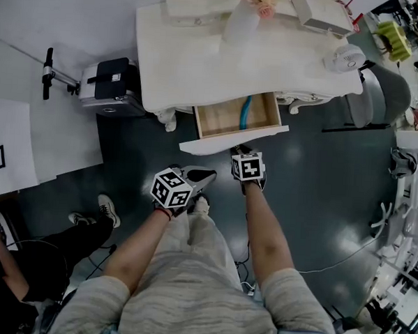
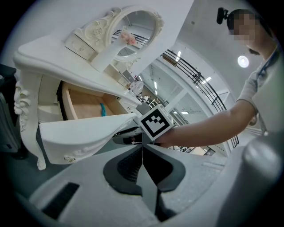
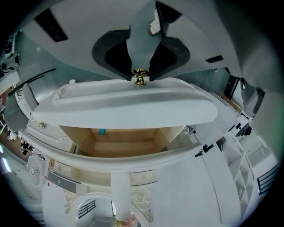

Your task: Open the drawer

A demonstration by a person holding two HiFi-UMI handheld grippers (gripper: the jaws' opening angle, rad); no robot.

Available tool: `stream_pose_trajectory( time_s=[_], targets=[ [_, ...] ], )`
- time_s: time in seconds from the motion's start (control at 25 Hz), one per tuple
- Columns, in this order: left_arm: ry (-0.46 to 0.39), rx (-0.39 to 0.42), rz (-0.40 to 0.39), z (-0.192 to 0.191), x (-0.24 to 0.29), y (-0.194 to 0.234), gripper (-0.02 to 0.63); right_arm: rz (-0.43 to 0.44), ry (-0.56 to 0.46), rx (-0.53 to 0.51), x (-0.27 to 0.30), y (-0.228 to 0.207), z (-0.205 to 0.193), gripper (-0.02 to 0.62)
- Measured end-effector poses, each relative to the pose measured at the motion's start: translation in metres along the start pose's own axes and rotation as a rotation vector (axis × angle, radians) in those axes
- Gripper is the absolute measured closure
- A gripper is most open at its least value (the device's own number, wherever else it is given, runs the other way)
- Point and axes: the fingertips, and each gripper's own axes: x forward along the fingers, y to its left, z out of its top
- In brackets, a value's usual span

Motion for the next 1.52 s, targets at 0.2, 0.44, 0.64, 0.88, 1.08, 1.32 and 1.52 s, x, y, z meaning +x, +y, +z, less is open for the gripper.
stream_pose_trajectory(
  time_s=[0.2,0.44,0.64,0.88,1.08,1.32,1.52],
  targets=[
    [0.003,0.012,-0.005,0.000,0.001,-0.008,0.591,0.002,0.013,0.000,-0.007,0.003,-0.015,0.472],
    [0.010,0.018,-0.006,-0.005,0.001,-0.017,0.591,-0.001,0.030,0.003,-0.014,0.005,-0.032,0.472],
    [0.015,0.021,-0.009,-0.011,0.002,-0.026,0.591,0.000,0.033,0.005,-0.022,0.008,-0.046,0.472],
    [0.021,0.022,-0.012,-0.019,0.005,-0.033,0.591,-0.013,0.023,0.015,-0.024,0.006,-0.052,0.472],
    [0.028,0.019,-0.008,-0.026,0.005,-0.036,0.591,-0.014,0.016,0.022,-0.026,0.007,-0.052,0.474],
    [0.029,0.017,-0.001,-0.028,0.003,-0.035,0.591,-0.021,0.012,0.016,-0.026,0.007,-0.052,0.474],
    [0.026,0.019,0.007,-0.029,0.001,-0.035,0.591,-0.027,0.022,0.017,-0.025,0.006,-0.054,0.474]
  ],
)
